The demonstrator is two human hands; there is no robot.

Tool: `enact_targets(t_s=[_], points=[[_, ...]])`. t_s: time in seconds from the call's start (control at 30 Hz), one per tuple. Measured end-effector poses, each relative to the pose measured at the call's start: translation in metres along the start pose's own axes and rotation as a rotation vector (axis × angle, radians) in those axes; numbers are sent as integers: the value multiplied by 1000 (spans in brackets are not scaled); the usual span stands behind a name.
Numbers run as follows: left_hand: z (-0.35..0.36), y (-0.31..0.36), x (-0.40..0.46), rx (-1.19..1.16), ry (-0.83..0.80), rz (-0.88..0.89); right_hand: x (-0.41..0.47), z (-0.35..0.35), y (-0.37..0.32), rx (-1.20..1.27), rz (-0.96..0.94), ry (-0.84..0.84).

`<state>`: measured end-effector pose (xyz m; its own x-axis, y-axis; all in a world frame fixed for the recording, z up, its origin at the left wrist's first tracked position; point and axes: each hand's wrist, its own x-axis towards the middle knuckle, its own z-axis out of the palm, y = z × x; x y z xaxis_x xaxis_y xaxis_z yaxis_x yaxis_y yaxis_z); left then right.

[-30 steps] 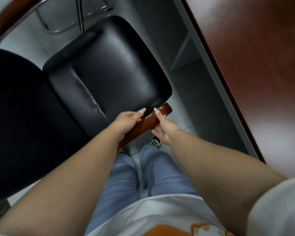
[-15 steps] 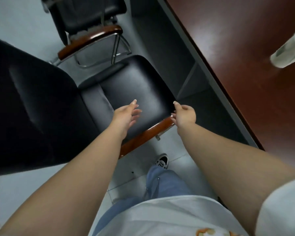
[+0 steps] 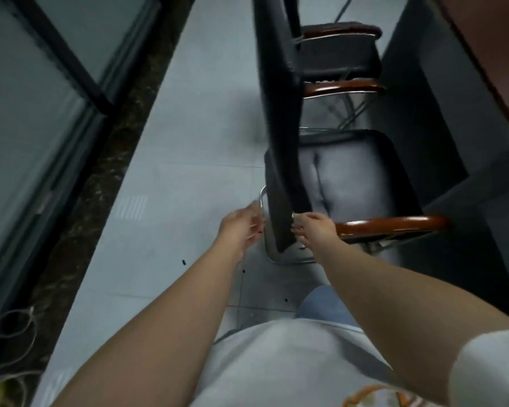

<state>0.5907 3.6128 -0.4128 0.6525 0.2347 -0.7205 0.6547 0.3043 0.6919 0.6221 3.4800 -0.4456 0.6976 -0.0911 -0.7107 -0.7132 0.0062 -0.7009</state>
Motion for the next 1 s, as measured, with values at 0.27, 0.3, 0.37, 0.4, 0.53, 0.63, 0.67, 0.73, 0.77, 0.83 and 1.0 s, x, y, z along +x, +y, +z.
enact_targets(t_s=[0.27, 0.3, 0.37, 0.4, 0.53, 0.63, 0.67, 0.73, 0.77, 0.83, 1.0], points=[[-135, 25, -17, -349, 262, 118, -47, 134, -13, -216, -99, -275], [-145, 30, -18, -367, 286, 135, -52, 148, -18, -213, -121, -307], [-161, 38, -18, -380, 321, 170, -60, 173, -27, -207, -164, -359], [-167, 43, -18, -383, 339, 186, -62, 184, -30, -200, -177, -377], [-192, 67, -11, -397, 384, 255, -67, 233, -40, -109, -158, -424], [-207, 94, 10, -392, 402, 296, -61, 268, -59, -67, -163, -460], [-209, 104, 19, -384, 410, 303, -55, 278, -68, -56, -167, -463], [-211, 129, 39, -362, 406, 311, -38, 292, -89, -38, -184, -452], [-210, 144, 53, -347, 399, 320, -26, 300, -101, -27, -197, -430], [-206, 172, 78, -325, 379, 327, -3, 313, -127, -2, -219, -385], [-188, 268, 151, -263, 267, 338, 61, 346, -214, 77, -281, -257]])
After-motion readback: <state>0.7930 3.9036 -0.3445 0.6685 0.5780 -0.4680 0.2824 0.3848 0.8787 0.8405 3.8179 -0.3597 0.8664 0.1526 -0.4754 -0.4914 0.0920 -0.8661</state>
